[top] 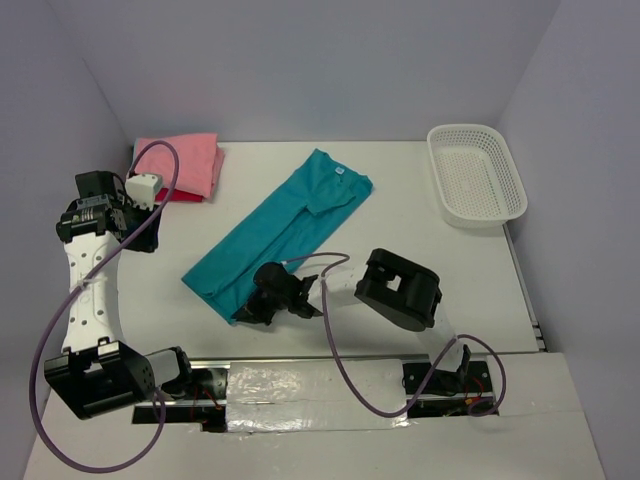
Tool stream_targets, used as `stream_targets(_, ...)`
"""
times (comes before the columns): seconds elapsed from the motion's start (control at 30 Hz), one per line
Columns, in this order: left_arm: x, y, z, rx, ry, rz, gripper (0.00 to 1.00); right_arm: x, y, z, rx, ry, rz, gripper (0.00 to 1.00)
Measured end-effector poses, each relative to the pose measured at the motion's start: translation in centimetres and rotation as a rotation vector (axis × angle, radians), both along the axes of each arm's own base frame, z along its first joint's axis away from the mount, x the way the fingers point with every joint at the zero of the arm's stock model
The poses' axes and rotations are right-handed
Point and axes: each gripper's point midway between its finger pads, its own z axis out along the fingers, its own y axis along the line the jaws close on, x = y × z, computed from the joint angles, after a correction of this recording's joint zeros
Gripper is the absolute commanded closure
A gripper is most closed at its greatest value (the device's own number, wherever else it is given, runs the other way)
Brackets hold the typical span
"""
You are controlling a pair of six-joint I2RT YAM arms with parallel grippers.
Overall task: Fold and stack the t-shirts
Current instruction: Rotate the tshirt 90 degrees
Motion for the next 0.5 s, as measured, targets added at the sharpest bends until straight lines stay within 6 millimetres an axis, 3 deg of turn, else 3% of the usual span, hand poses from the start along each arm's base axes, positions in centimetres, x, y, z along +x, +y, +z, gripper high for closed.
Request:
stream_targets(0.17, 0.2, -0.3, 0.1, 0.003, -0.007, -0.048, 0.48, -0.6, -2.2, -0.6, -0.029, -0.035, 0.031, 1.00)
stream_targets(0.33, 0.7, -1.8, 0.5, -0.043, -0.038, -0.149, 0.45, -3.1, -7.0, -1.0, -0.061, -0.037, 0.097, 1.00)
stream_targets(0.5, 3.9, -3.1, 2.9, -0.151, -0.075, -0.217, 0.48, -5.9, -12.0, -1.2, -0.050, -0.046, 0.167, 1.00)
